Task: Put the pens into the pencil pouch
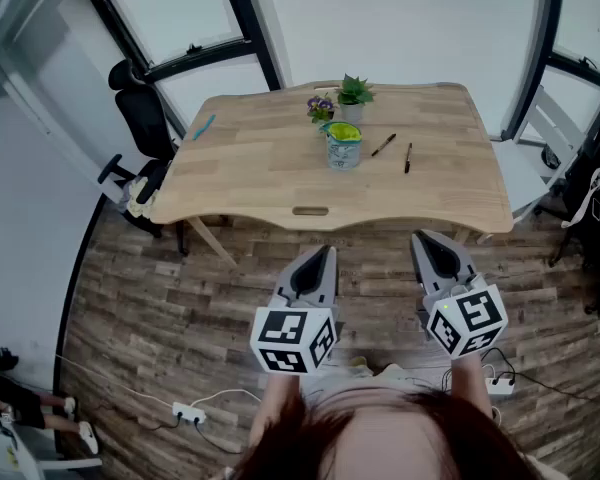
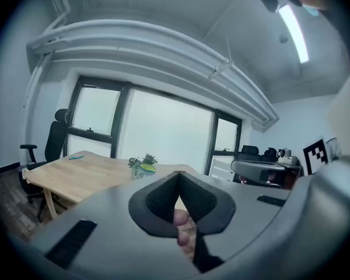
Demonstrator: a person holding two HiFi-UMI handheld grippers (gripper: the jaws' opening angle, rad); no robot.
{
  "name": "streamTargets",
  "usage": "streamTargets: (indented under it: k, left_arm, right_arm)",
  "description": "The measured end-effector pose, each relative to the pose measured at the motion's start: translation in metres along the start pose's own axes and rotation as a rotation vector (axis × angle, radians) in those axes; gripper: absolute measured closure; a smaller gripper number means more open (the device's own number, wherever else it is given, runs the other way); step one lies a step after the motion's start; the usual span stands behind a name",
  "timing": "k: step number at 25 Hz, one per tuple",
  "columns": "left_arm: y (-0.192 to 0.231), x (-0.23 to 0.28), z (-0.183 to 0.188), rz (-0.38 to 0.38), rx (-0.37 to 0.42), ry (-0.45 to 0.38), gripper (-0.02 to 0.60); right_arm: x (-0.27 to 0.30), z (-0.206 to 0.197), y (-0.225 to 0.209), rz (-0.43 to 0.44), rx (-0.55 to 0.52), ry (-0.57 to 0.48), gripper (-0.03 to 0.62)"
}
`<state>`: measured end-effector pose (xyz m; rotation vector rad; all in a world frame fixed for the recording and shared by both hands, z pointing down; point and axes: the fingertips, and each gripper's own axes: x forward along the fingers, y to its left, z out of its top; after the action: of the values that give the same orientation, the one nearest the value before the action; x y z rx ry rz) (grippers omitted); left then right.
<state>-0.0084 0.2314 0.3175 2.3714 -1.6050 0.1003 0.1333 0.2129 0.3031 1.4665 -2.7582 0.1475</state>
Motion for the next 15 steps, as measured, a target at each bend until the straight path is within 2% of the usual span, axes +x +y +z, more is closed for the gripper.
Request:
streamTargets:
  k: [15]
  left_arm:
    - [0.020,0.000,-0.006,-0.080,0.002,0.024,0.580]
  right_arm:
    - [0.011,-0.002,0.012,-0.105,0.013,-0.038,0.594]
